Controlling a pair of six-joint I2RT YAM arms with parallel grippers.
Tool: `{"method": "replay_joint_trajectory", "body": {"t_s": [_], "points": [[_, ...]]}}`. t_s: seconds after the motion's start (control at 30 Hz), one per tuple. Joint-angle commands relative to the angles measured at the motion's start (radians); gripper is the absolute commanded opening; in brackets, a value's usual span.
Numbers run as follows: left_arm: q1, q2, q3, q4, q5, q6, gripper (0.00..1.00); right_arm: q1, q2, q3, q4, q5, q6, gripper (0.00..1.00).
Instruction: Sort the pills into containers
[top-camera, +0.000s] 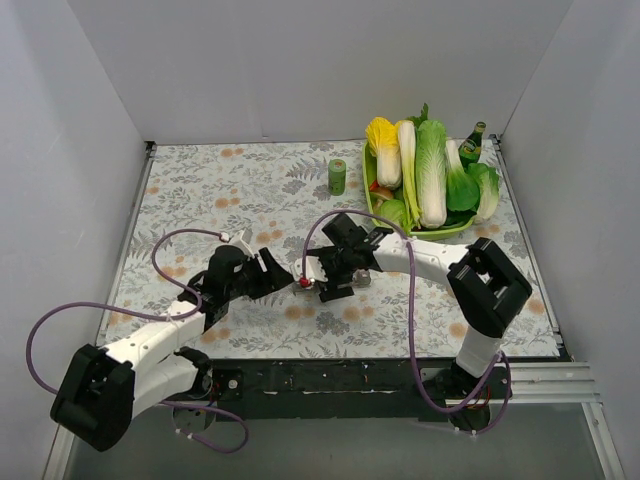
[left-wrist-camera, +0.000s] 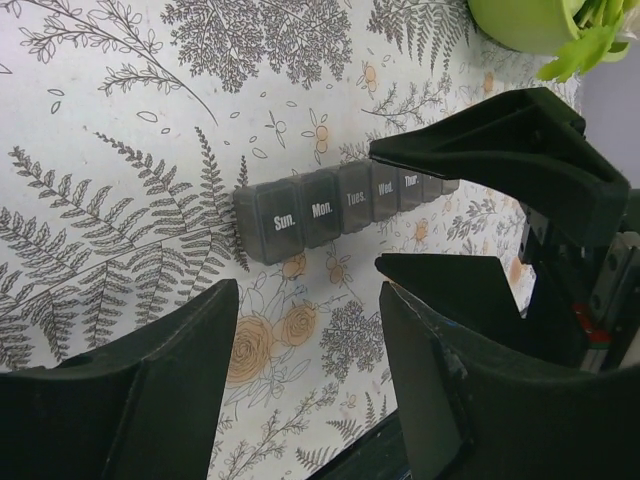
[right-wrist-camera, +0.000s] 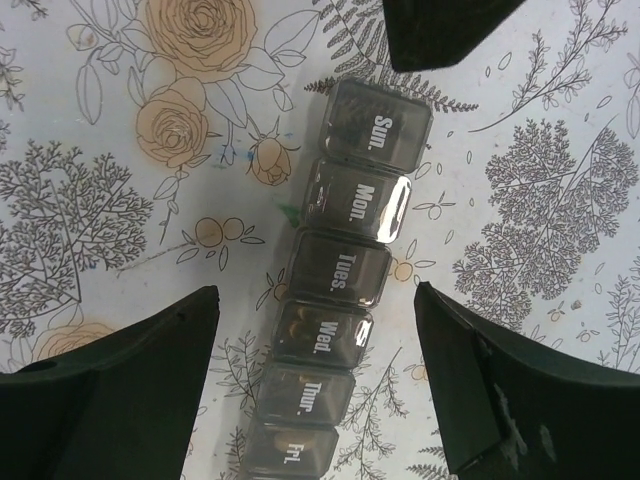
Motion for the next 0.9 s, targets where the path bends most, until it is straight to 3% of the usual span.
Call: {"method": "replay_joint_trajectory", "body": {"t_s": [0.0,0.37,0.87], "points": [[0.016,0.061,-0.030,0.135,0.072,-0.059,0.57,0.017,0.031,0.027,0.050,0.038,0.046,0.85],[0.026,0.202,-0.035,0.220,0.081,-0.058,0.49,0.025,0.075,0.041,0.085,0.061,0.118,0.78],[0.026,0.349,-0.022,0.303,0.098,-0.056,0.48,0.026,0.121,0.073,0.074,0.056,0.173,0.61]]}}
